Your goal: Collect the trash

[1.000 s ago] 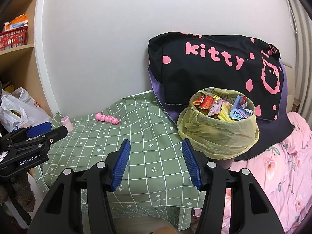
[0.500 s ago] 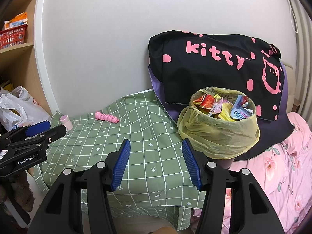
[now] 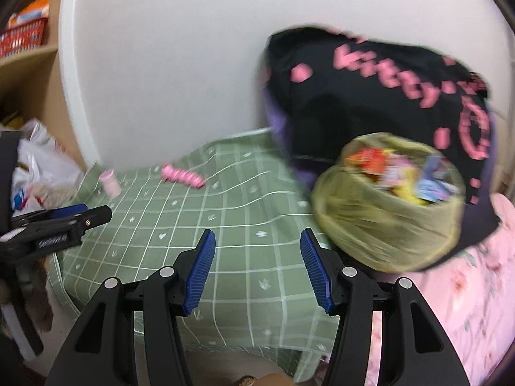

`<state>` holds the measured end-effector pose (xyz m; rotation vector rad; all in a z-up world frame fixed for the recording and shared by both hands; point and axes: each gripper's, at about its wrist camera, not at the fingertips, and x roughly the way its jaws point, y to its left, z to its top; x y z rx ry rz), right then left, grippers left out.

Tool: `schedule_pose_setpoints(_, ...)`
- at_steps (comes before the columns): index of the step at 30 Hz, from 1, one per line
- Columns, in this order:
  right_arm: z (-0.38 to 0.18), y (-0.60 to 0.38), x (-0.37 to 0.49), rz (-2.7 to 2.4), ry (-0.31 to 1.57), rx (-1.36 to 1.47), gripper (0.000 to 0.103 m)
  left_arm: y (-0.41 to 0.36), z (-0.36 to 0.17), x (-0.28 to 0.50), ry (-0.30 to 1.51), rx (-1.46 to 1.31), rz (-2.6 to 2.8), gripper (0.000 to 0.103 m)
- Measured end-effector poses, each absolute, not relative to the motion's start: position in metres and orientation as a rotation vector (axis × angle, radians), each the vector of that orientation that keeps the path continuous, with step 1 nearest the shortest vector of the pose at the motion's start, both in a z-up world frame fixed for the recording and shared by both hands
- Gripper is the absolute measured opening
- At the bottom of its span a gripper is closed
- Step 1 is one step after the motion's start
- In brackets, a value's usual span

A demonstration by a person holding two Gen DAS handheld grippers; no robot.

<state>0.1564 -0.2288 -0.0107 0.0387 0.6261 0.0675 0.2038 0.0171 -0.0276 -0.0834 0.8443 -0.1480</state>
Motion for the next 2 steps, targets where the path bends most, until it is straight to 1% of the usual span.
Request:
schedule_pose_setpoints(1,-0.023,-0.222,0.181,0.117,0.667,0.014,0.055,0.036,-0.046,0.224,0.880,-0.123,-0.089,0.062)
schedule_pose_setpoints(2,-0.037,-0.213,0.206,0.160,0.700,-0.028,0.055,0.047,-0.059,0.238,0.899,-0.142,-0.043,0.064)
